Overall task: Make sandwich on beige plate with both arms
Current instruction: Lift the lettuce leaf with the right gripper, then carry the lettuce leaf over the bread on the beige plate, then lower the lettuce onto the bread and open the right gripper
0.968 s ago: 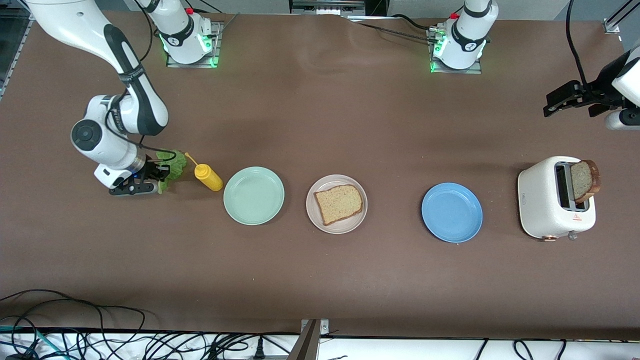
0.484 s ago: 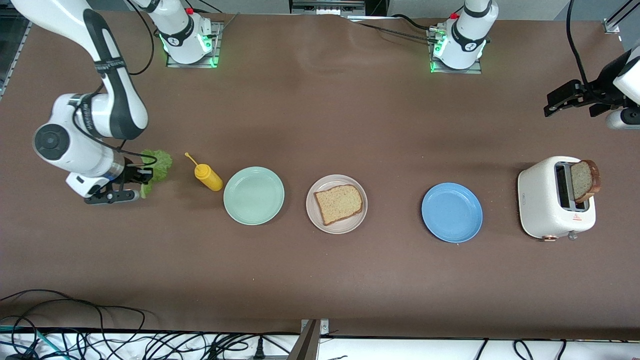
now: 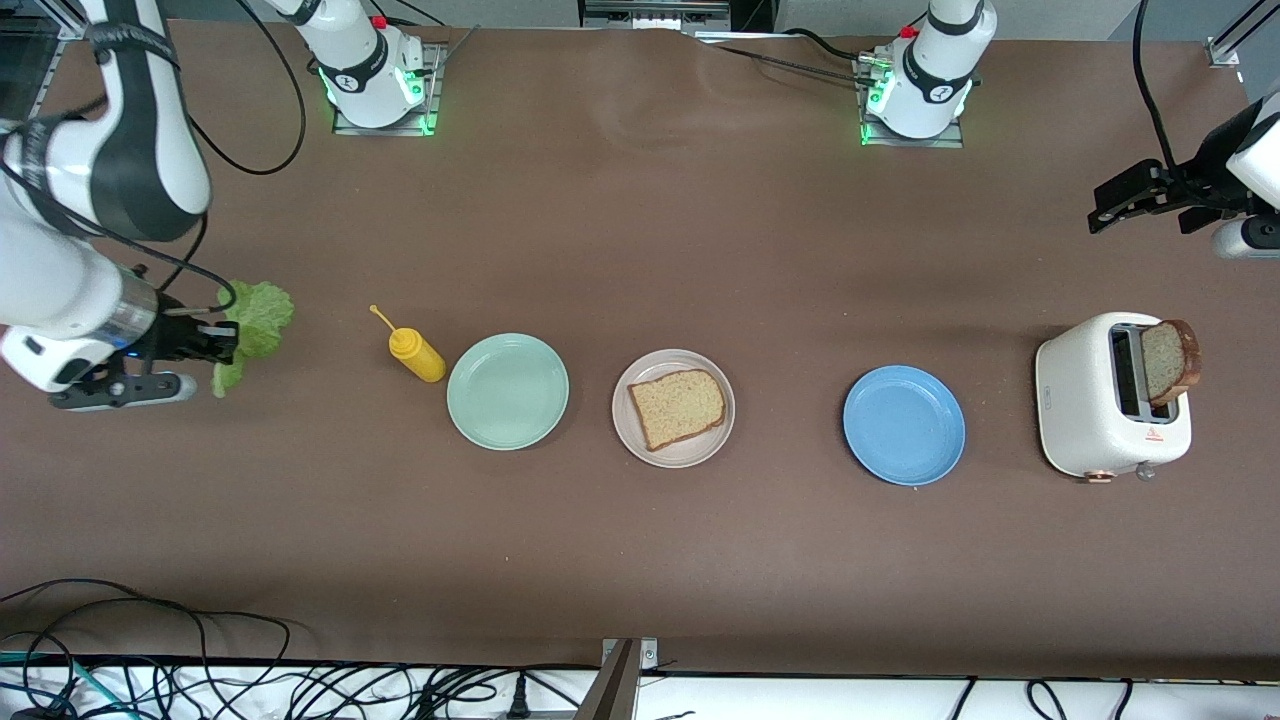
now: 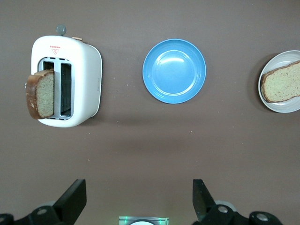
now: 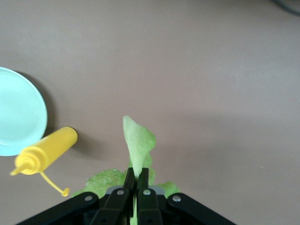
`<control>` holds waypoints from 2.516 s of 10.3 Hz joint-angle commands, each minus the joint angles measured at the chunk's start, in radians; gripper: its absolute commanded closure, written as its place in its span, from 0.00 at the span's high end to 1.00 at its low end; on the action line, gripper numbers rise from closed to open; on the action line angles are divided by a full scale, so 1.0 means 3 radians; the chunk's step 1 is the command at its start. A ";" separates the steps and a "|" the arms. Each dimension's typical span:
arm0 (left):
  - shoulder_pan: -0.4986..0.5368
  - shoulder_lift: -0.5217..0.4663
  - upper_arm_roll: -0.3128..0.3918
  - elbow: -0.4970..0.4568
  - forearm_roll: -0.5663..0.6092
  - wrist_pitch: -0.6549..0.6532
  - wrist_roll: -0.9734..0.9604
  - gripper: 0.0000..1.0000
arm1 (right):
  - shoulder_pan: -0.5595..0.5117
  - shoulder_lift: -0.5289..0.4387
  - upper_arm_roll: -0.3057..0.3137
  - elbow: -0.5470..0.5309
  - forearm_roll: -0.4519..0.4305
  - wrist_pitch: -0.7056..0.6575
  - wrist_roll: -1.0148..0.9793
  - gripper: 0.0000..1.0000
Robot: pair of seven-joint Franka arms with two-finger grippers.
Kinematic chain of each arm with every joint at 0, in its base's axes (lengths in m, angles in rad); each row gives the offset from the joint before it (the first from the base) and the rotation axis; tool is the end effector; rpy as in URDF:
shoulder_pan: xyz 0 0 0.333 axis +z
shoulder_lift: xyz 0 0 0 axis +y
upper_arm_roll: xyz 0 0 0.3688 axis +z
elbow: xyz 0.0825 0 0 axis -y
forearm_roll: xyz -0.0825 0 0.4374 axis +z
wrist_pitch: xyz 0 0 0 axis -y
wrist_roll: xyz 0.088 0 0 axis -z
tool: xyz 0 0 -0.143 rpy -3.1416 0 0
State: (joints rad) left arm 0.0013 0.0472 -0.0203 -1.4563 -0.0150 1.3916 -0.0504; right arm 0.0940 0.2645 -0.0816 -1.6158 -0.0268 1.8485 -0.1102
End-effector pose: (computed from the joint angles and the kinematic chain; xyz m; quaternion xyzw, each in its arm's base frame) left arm 0.6020 -0.0135 0.6573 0.9983 0.0147 -0.0562 0.0060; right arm 0.7010 0.0105 0.4677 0.9974 0.0663 -0.0166 0.0227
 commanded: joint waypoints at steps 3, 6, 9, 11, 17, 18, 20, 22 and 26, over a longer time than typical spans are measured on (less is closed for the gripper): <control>0.0037 0.0037 -0.0024 0.0074 0.0060 -0.0042 0.0076 1.00 | 0.0095 0.0090 0.0016 0.0569 0.0365 -0.0374 0.0331 0.00; 0.0072 0.0037 -0.0019 0.0074 0.0055 -0.0032 0.0076 1.00 | 0.0259 0.0268 0.0016 0.0941 0.0630 -0.0338 0.0826 0.00; 0.0073 0.0037 -0.0024 0.0074 0.0055 -0.0027 0.0076 1.00 | 0.0509 0.0396 0.0037 0.1045 0.0922 -0.0104 0.1444 0.00; 0.0078 0.0042 -0.0019 0.0074 0.0055 -0.0027 0.0076 1.00 | 0.0769 0.0478 0.0042 0.1040 0.0953 0.0095 0.2011 0.00; 0.0078 0.0042 -0.0019 0.0068 0.0055 0.0004 0.0076 1.00 | 0.1486 0.1351 0.0032 0.1040 0.0912 0.1337 0.3623 0.00; 0.0093 0.0042 -0.0019 0.0068 0.0055 0.0004 0.0076 1.00 | 0.1567 0.1530 0.0032 0.1045 0.0918 0.1638 0.3903 0.00; 0.0098 0.0042 -0.0019 0.0068 0.0055 0.0004 0.0076 1.00 | 0.1813 0.1853 0.0022 0.1045 0.0913 0.2232 0.4343 0.00; 0.0098 0.0042 -0.0019 0.0063 0.0055 0.0004 0.0076 1.00 | 0.1941 0.1991 0.0037 0.1045 0.0933 0.2432 0.4640 0.00; 0.0098 0.0042 -0.0019 0.0058 0.0055 0.0004 0.0076 1.00 | 0.2146 0.2038 0.0042 0.1029 0.0959 0.2362 0.4994 0.00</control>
State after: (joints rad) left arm 0.0237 0.0519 -0.0195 -1.4563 -0.0150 1.3954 -0.0504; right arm 0.7190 0.8573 -0.0593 -1.3419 0.2412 2.5768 1.3587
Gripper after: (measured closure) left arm 0.000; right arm 0.965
